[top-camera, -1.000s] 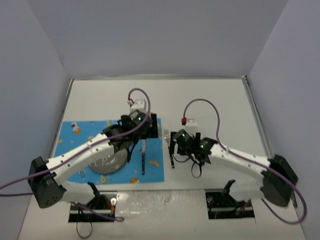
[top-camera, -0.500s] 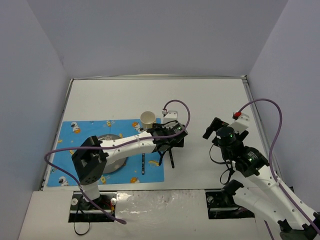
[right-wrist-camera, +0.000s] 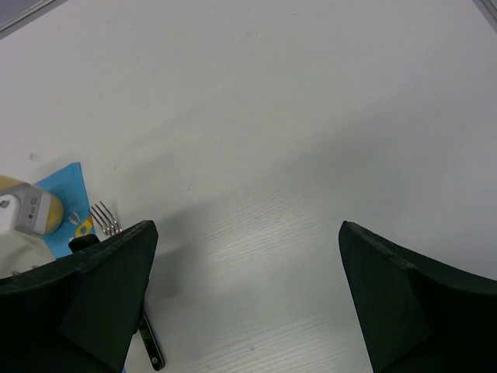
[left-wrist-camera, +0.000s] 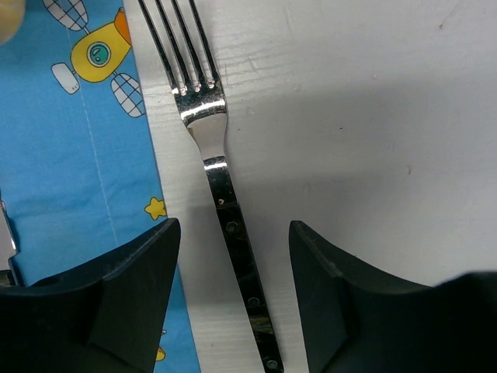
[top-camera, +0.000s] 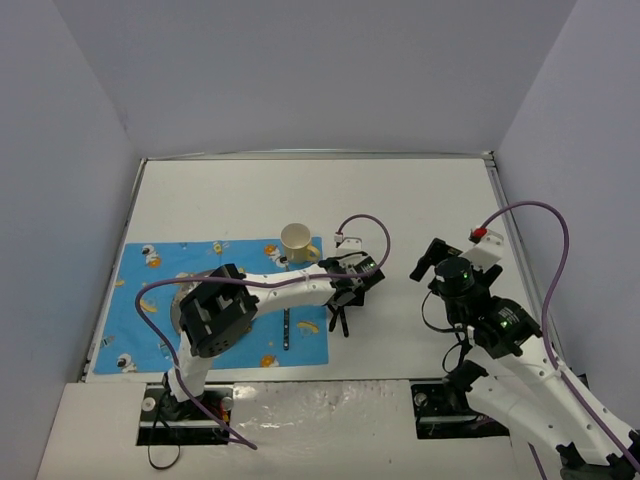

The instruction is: Set the dinner table for one person

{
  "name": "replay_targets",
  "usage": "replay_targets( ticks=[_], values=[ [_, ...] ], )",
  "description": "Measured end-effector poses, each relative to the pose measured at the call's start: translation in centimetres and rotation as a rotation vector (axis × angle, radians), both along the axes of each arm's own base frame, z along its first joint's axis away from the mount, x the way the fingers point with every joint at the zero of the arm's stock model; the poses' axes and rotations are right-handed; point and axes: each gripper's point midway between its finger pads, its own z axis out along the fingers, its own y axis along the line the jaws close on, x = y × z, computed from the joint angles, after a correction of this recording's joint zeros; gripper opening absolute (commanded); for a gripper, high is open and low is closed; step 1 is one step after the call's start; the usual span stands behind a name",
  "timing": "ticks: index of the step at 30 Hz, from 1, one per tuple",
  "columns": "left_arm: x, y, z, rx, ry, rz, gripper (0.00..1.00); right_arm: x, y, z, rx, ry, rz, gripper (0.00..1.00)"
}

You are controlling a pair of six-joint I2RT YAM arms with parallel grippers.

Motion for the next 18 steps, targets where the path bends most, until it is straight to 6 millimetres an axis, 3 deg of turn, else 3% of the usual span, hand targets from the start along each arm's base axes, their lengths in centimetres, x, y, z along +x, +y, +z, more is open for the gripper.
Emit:
replay_targets(
  ticks=[4, 14, 18],
  values=[
    [-0.3, -0.1, -0.8, 0.000, 0.028, 0.001, 0.43, -0.1, -0.1, 0.2, 0.004, -0.010, -0.003, 1.00],
    [0.1, -0.1, -1.5, -0.023, 0.055, 0.028, 0.01, -0.1, -0.2, 0.4, 0.007, -0.018, -0.006, 1.00],
    [0.1, -0.1, -1.5, -0.021, 0.053, 0.024, 0.00, -0.2, -0.3, 0.5, 0.011, -0.025, -0.008, 1.00]
  ],
)
